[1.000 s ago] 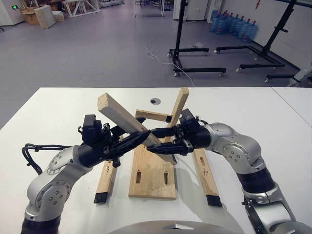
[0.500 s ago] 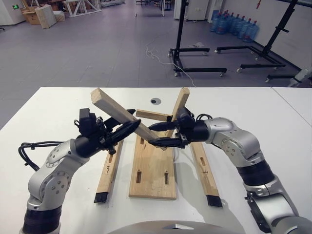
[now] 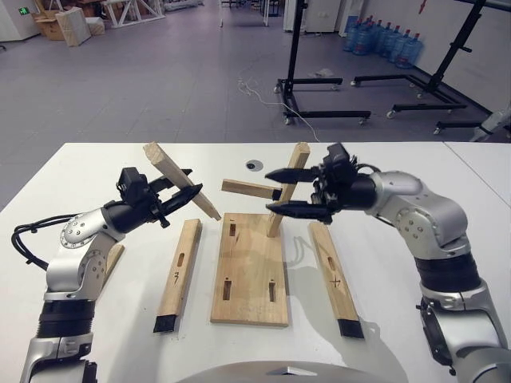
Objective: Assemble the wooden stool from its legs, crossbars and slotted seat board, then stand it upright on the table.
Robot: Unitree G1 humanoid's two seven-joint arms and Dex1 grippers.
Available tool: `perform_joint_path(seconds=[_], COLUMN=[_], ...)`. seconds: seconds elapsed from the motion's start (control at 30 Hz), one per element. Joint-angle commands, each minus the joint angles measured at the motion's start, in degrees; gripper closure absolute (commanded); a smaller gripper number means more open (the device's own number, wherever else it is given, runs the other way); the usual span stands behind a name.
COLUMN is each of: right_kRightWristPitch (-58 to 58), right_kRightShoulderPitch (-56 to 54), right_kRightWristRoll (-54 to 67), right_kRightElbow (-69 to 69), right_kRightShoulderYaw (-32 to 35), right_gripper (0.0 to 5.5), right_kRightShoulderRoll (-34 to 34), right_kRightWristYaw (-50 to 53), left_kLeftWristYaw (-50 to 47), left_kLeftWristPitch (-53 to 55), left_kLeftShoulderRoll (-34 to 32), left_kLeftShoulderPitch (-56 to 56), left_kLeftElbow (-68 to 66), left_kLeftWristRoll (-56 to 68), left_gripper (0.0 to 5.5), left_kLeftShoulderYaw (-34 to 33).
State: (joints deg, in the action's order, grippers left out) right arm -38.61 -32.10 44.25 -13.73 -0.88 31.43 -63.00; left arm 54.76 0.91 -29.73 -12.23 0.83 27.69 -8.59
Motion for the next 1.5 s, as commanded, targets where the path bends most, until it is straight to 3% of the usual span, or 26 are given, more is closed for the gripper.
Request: perform_joint_path(seconds=[0.03, 0.5, 0.83, 1.23, 1.5], right_kRightWristPitch=[-0.3, 0.9, 2.4, 2.3, 2.7], right_kRightShoulderPitch=[-4.3, -5.6, -7.6, -5.4, -5.8], right_kRightWristRoll=[2.1, 1.2, -0.4, -0.6, -1.3], right_kRightElbow=[0.3, 2.6, 5.6, 3.7, 4.0], right_kRightShoulderYaw=[3.1, 3.4, 4.3, 2.6, 2.0], right_gripper=[1.98, 1.98, 1.98, 1.98, 1.98], right_kRightShoulderRoll=[-0.8, -1.9, -0.2, -1.0, -0.5], right_kRightWristYaw=[2.6, 4.1, 3.3, 3.5, 3.0], left_kLeftWristYaw=[2.6, 15.6, 22.9, 24.2, 24.5], left_kLeftWristPitch=[0.2, -6.3, -1.6, 3.1, 6.5], left_kLeftShoulderRoll=[1.9, 2.3, -3.7, -9.6, -9.2], left_kLeftShoulderPitch=[-4.4, -10.8, -11.8, -14.5, -15.4], left_kLeftElbow=[-6.0, -21.8, -17.2, -13.9, -15.8], left_kLeftWristRoll=[0.1, -6.1, -4.6, -6.0, -7.1], left_gripper=[3.48, 3.48, 3.48, 3.48, 3.48], left_kLeftShoulderYaw=[2.4, 10.3, 11.7, 11.5, 14.0])
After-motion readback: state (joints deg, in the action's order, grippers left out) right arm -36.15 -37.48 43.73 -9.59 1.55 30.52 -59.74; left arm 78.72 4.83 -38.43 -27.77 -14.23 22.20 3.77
